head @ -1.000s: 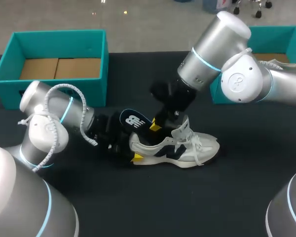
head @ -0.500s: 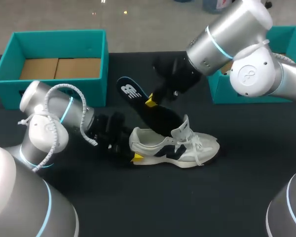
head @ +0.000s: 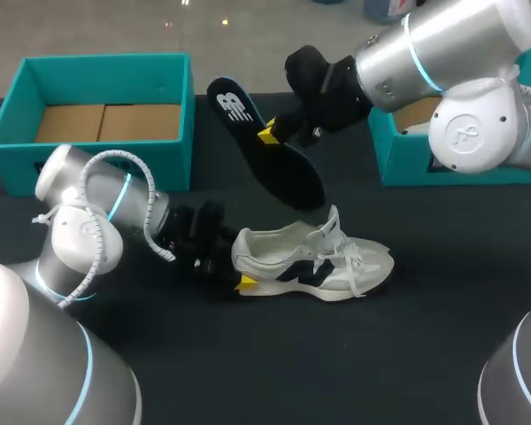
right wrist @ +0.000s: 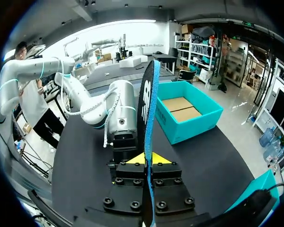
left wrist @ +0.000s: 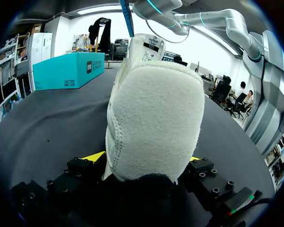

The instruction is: Take the shoe out of the shoebox, open the shoe tongue, remove and reinsert the insole, then place the shoe into the shoebox

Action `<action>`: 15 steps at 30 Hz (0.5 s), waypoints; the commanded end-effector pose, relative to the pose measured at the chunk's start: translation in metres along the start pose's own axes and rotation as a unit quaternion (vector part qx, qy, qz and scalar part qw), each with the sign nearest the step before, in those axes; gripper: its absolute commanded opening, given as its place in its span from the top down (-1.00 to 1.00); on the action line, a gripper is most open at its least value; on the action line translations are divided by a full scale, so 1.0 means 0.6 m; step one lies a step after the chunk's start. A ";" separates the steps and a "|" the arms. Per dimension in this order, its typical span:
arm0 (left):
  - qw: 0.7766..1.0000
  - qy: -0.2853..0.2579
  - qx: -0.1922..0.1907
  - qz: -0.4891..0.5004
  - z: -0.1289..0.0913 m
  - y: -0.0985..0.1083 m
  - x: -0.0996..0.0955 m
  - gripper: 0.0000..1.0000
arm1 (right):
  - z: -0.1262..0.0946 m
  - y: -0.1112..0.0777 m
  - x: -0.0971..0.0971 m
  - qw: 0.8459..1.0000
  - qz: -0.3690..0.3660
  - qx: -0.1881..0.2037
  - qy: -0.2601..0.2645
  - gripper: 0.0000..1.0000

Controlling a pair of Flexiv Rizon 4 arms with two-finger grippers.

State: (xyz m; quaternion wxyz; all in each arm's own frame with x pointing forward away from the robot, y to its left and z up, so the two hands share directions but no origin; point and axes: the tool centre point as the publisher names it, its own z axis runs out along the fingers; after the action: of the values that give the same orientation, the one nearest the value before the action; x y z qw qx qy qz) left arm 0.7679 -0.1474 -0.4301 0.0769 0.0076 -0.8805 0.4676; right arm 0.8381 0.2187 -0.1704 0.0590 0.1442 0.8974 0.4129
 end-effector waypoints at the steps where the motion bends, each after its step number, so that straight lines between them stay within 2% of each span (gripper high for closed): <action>1: 1.000 0.000 -0.001 0.000 0.002 0.003 -0.002 1.00 | -0.002 -0.003 0.006 1.000 0.000 -0.001 -0.008 1.00; 6: 1.000 0.000 -0.001 0.000 0.002 0.003 -0.002 1.00 | -0.002 -0.003 0.006 1.000 0.000 -0.001 -0.008 1.00; 7: 1.000 0.000 -0.001 0.000 0.002 0.003 -0.002 1.00 | -0.002 -0.003 0.006 1.000 0.000 -0.001 -0.008 0.75; 8: 1.000 0.000 -0.001 0.000 0.002 0.003 -0.002 1.00 | -0.002 -0.003 0.006 1.000 0.000 -0.001 -0.008 1.00; 15: 1.000 0.000 -0.001 0.000 0.002 0.003 -0.002 1.00 | -0.002 -0.003 0.006 1.000 0.000 -0.001 -0.008 1.00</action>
State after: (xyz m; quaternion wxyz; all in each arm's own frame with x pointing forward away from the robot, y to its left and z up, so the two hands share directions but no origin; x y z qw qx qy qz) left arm 0.7679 -0.1474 -0.4301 0.0769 0.0076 -0.8805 0.4676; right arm 0.8341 0.2172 -0.1700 0.0655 0.1474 0.8968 0.4120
